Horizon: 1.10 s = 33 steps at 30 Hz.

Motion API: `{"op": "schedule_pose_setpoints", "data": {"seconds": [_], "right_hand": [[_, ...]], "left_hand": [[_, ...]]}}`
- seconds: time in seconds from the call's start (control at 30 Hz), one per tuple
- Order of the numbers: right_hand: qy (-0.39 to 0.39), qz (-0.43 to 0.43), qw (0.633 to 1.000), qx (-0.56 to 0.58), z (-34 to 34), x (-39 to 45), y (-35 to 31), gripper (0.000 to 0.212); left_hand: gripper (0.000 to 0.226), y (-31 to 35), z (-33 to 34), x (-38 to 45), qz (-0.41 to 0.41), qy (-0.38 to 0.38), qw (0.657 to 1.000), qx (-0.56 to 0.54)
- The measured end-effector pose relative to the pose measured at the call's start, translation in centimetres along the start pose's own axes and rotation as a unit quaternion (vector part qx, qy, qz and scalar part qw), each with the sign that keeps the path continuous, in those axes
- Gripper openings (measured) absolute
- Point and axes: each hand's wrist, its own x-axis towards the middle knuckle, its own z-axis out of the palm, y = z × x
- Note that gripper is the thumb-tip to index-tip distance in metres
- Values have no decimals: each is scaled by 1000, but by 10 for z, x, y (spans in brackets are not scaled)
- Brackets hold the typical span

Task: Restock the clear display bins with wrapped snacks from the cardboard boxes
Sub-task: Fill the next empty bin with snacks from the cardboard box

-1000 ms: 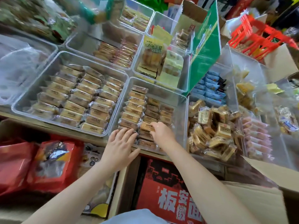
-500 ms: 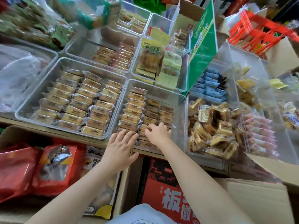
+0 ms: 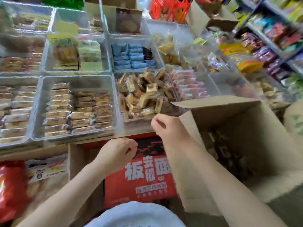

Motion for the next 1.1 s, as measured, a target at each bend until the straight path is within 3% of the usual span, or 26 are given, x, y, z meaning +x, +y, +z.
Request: {"op": "schedule_pose_setpoints", "data": {"seconds": [0.13, 0.27, 0.43, 0.6, 0.7, 0.8, 1.0, 1.1], "right_hand": [[110, 34, 993, 9, -84, -58, 63, 22], [108, 96, 989, -39, -146, -97, 141, 21], [18, 144, 978, -150, -187, -111, 218, 20], [-108, 176, 953, -220, -197, -96, 278, 10], [-219, 212, 913, -272, -192, -92, 319, 26], [-280, 268, 879, -277, -186, -89, 352, 32], [-397, 266, 791, -382, -170, -87, 370, 44], [-399, 236, 797, -386, -164, -97, 360, 50]], "left_hand": [[31, 119, 17, 27, 136, 28, 990, -37], [31, 210, 43, 48, 183, 63, 978, -73], [26, 285, 75, 78, 170, 85, 979, -72], [29, 322, 123, 115, 157, 10, 987, -21], [28, 320, 136, 127, 104, -58, 992, 32], [28, 310, 135, 132, 63, -24, 997, 35], [28, 309, 136, 133, 24, -26, 999, 39], [28, 310, 136, 134, 17, -30, 999, 28]]}}
